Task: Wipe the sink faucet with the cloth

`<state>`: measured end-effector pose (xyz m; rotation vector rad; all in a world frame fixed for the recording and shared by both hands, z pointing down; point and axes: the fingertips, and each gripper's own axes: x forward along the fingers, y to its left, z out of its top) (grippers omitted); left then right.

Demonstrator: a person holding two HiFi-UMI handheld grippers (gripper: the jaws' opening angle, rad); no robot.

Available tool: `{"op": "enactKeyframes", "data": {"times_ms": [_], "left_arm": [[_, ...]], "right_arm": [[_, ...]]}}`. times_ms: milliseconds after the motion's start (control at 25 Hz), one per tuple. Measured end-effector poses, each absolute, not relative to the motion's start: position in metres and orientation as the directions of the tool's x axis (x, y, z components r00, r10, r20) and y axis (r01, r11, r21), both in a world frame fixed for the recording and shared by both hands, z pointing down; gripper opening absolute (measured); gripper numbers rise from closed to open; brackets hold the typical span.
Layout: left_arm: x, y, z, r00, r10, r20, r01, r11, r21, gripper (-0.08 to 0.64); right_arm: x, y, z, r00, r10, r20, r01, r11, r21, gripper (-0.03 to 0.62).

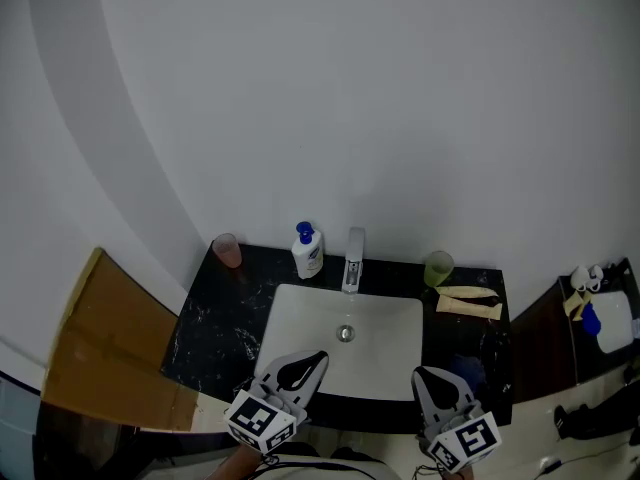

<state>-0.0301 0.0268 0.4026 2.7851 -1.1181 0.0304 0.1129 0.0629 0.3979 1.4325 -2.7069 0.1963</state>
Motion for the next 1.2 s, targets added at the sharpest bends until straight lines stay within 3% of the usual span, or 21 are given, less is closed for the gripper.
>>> {"op": "enactKeyframes", "data": {"times_ms": [320,600,840,1200], "left_arm": [[-0.021,-0.008,0.413,0.724,-0.681,0.109,-0.69,-0.713,0.126,0.002],[-0.01,-0.013,0.426,0.8,-0.587,0.129,-0.6,-0.789,0.133,0.002],[0.02,-0.018,0.434,0.865,-0.484,0.134,-0.499,-0.856,0.136,0.002],[0.125,0.013,0.463,0.966,-0.188,0.175,-0.214,-0.966,0.142,0.002]], "right_arm": [[0.113,0.024,0.412,-0.586,-0.795,0.156,-0.81,0.579,-0.097,0.006],[0.111,0.023,0.415,-0.515,-0.847,0.131,-0.857,0.506,-0.099,0.006],[0.154,0.03,0.437,-0.364,-0.916,0.17,-0.932,0.357,-0.069,0.006],[0.248,0.091,0.501,-0.034,-0.939,0.343,-0.998,0.051,0.042,0.006]]}}
